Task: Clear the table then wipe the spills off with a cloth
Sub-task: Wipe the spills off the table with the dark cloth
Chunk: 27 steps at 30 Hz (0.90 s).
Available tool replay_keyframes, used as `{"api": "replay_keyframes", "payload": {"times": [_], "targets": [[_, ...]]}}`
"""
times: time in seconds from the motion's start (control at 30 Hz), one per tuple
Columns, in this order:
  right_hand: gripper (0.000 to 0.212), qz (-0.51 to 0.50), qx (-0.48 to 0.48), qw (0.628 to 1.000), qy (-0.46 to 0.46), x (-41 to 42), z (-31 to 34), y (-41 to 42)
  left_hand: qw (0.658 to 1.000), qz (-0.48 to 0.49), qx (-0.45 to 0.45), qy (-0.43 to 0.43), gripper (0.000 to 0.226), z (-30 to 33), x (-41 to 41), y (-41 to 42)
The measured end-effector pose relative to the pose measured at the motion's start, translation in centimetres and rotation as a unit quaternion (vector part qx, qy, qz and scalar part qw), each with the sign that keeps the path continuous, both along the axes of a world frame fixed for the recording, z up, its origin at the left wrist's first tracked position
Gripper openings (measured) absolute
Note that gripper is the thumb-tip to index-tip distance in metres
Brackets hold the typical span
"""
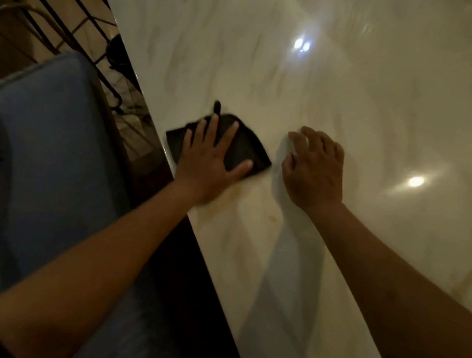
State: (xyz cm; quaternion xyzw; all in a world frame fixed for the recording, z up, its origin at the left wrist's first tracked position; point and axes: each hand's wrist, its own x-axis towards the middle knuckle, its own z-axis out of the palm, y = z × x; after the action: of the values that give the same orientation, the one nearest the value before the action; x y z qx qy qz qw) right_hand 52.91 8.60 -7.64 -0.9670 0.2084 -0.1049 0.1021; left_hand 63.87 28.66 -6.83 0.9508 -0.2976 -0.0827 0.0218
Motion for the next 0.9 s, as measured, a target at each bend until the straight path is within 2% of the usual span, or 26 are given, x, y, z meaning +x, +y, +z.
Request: {"api": "replay_keyframes", "payload": {"times": [0.13,0.27,0.47,0.73,0.9], "targets": [[0.051,-0.008,0.012,1.000,-0.007,0.0,0.0,-0.1,0.999,0.053,0.004,0.003,0.091,-0.2,8.6,-2.4],[0.051,-0.005,0.020,1.000,-0.007,0.0,-0.1,-0.2,0.997,0.072,-0.001,-0.004,0.091,-0.3,8.6,-3.1],[0.051,-0.011,0.088,0.996,-0.021,-3.6,0.8,0.5,0.998,0.050,-0.024,-0.012,0.088,-0.4,-4.9,-0.7],[0.043,-0.032,0.082,0.996,-0.027,-20.6,2.6,4.0,1.000,-0.007,-0.020,0.005,0.090,0.1,-27.6,2.2],[0.046,0.024,0.067,0.997,0.012,-32.4,4.1,6.6,1.000,0.015,0.001,0.018,0.093,0.4,-26.3,2.0]]}}
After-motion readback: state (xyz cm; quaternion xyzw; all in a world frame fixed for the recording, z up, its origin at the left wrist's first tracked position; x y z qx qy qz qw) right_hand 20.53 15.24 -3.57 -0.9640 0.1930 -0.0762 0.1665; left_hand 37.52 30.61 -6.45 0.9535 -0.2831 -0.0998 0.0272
